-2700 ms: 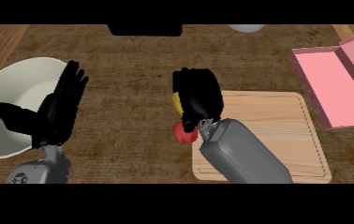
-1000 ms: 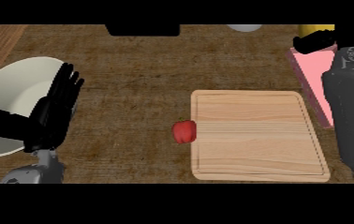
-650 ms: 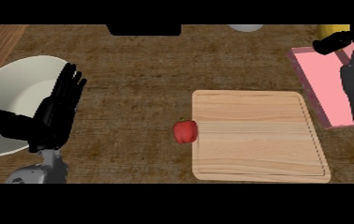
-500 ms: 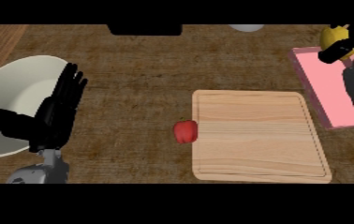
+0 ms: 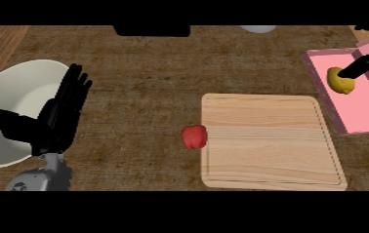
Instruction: Pick the lemon from the cutting board and place it in the cardboard box
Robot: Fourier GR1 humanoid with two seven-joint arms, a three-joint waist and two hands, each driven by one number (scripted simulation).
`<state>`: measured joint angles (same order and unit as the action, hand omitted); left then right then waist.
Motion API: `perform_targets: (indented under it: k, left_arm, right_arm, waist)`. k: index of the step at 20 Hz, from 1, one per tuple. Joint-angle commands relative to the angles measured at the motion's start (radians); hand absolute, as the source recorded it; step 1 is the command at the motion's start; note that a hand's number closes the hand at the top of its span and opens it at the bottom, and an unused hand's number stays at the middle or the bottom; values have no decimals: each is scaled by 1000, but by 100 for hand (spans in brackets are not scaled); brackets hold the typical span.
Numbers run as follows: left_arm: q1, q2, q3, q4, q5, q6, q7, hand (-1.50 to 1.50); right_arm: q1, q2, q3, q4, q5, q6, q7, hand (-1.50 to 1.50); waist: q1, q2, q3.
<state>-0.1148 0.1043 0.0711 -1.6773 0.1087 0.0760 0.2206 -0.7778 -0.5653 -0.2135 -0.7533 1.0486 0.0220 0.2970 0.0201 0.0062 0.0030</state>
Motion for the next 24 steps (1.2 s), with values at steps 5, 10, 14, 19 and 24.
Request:
perform_targets:
  k: [5,10,14,19,24]
  left_arm:
    - [-1,10,27,49,9,-11,-36,0]
    - [17,4,16,5,17,-8,11,0]
    - [18,-9,-1,-23,-16,28,24,0]
    - [8,24,28,-41,5,17,68,0]
    - [2,16,33,-4,9,6,35,0]
  right_arm:
    - [-28,31,-143,-56,-138,-351,-224,-150]
    - [-60,39,-288,-60,-346,-290,-269,-150]
    - [-75,94,-398,-100,-505,-282,-265,-150]
    - [9,93,-504,-174,-679,-220,-342,-150]
    - [137,42,-549,-218,-768,-183,-421,-150]
  waist:
    - [-6,2,-1]
    - [-12,-5,-1]
    - [-21,-10,-1]
    - [-27,-10,-2]
    - [-25,-7,-3]
